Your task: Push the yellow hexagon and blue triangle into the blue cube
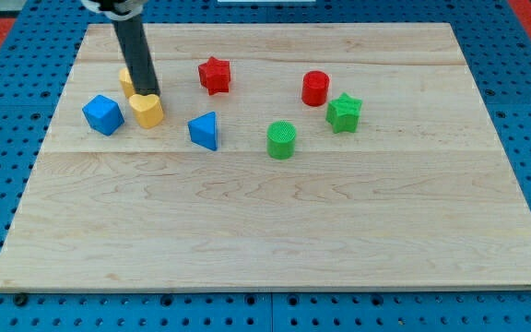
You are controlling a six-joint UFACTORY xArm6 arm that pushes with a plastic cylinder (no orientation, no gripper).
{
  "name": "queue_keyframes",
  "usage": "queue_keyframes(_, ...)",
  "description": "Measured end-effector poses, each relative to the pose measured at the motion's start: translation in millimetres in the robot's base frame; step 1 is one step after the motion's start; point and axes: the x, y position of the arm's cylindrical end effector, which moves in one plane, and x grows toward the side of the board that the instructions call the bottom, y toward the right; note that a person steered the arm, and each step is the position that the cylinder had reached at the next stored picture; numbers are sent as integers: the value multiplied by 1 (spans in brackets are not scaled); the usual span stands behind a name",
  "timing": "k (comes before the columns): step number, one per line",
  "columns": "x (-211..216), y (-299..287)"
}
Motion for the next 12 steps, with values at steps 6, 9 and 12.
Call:
queue_keyframes(6,-9,-21)
queue_keyframes(9,40,140)
queue_keyframes(12,83,61)
